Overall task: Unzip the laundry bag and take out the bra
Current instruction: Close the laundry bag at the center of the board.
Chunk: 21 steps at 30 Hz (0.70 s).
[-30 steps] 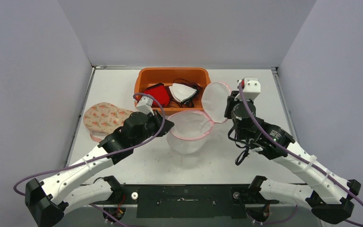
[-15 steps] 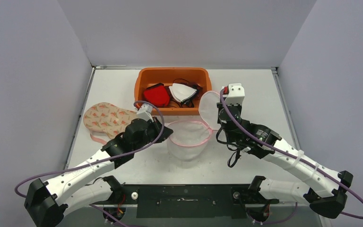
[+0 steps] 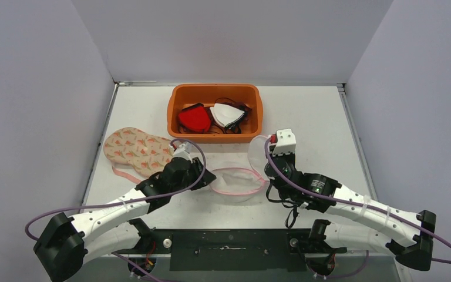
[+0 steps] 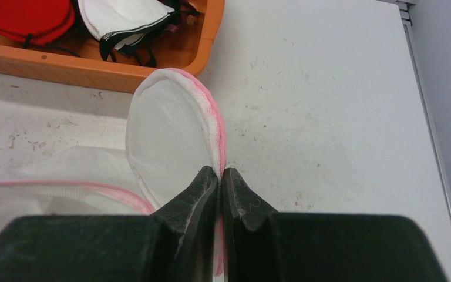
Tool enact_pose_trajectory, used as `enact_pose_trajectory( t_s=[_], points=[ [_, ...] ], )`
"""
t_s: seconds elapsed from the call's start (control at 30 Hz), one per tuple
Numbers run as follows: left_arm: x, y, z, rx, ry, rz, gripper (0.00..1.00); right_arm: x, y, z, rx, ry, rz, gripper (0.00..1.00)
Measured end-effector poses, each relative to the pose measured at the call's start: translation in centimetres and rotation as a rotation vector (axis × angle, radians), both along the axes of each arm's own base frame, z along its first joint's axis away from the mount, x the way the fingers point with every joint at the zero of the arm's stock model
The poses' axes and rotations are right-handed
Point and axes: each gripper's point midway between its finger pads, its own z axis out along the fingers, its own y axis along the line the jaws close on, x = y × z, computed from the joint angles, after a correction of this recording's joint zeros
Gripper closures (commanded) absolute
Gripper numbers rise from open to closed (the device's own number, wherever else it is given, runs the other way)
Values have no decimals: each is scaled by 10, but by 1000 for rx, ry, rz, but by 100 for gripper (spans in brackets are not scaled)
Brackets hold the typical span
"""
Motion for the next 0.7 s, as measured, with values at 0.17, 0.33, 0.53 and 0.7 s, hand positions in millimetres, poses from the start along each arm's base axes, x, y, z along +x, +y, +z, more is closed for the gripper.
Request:
enact_pose_trajectory(
  t_s=[0.17,0.33,0.53,0.7],
  points=[
    [0,-1,12,-20,-3,5,32,-9,6,0,55,-52,29,95],
    [6,-8,61,-126,-46,34,21,-11,10,6,123,-107,53,95],
    [23,-28,128,-331,-16,118,10,-14,3,3,163,-163,75,95],
    [44,-62,158,-388,64,167,5,-13,6,11,179,-191,85,95]
  ],
)
